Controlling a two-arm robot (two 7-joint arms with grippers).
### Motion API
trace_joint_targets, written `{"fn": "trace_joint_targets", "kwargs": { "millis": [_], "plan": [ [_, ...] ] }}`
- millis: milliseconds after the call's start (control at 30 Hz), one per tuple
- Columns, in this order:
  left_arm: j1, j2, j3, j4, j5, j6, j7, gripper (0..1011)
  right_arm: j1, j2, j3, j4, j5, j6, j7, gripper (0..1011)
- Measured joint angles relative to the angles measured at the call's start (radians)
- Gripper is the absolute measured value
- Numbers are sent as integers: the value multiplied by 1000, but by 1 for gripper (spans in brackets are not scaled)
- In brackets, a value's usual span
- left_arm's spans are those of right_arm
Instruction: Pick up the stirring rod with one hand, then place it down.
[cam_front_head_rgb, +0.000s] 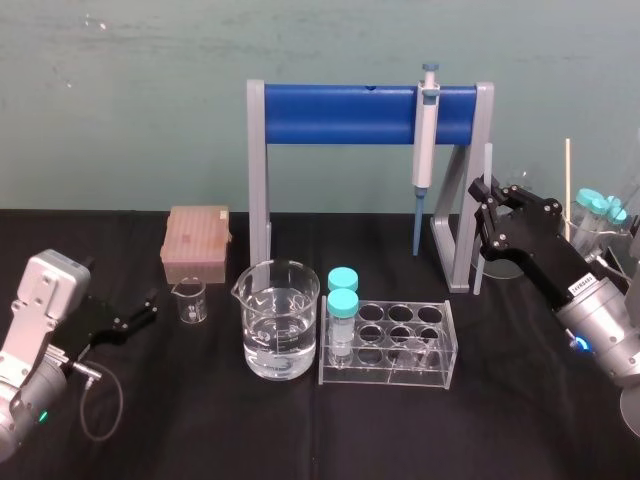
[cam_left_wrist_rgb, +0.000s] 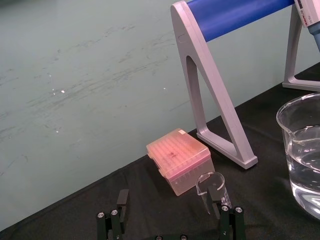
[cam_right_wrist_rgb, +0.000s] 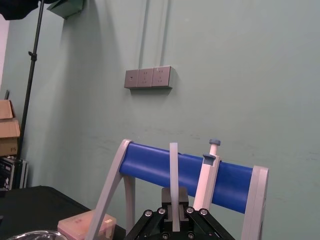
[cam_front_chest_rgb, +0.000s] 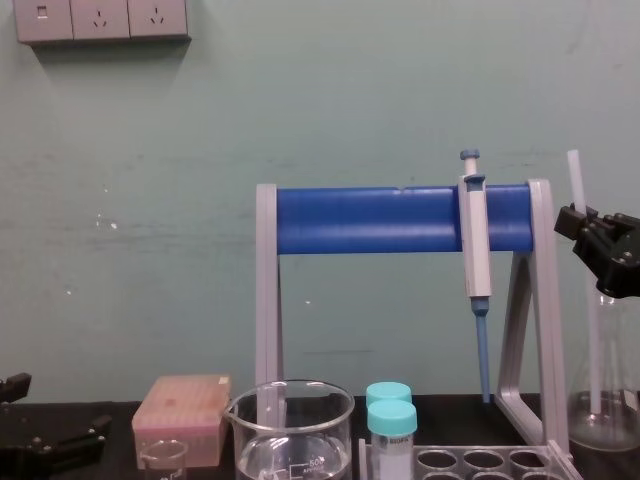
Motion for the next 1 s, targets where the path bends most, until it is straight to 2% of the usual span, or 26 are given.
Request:
{"fn": "trace_joint_targets", "kwargs": {
  "millis": [1000],
  "plan": [
    [0, 0, 0, 0, 0, 0, 0, 1000, 0, 0, 0, 0, 0, 0, 0, 66]
  ]
}}
